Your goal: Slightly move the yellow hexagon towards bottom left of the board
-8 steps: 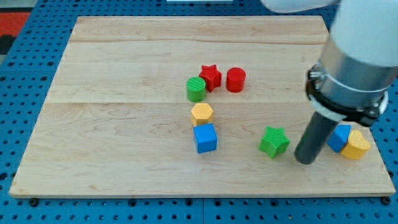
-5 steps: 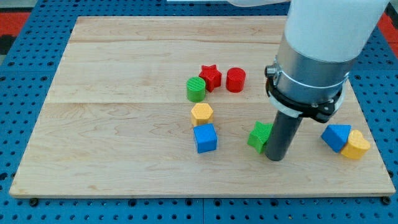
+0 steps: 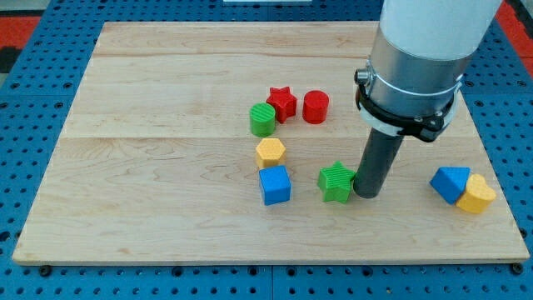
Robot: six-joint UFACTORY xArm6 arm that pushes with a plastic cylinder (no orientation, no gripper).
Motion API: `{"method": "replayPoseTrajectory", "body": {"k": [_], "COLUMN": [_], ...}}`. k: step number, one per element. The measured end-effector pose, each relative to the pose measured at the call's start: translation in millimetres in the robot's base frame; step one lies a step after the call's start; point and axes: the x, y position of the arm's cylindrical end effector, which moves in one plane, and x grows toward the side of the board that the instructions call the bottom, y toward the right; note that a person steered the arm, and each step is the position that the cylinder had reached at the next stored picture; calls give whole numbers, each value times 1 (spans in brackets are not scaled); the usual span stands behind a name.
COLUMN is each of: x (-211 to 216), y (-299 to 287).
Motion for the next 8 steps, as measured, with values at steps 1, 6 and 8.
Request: {"method": "replayPoseTrajectory", "body": {"k": [1,6,8], "x": [-3,-52,-60], "y": [-25,-43,-132]}}
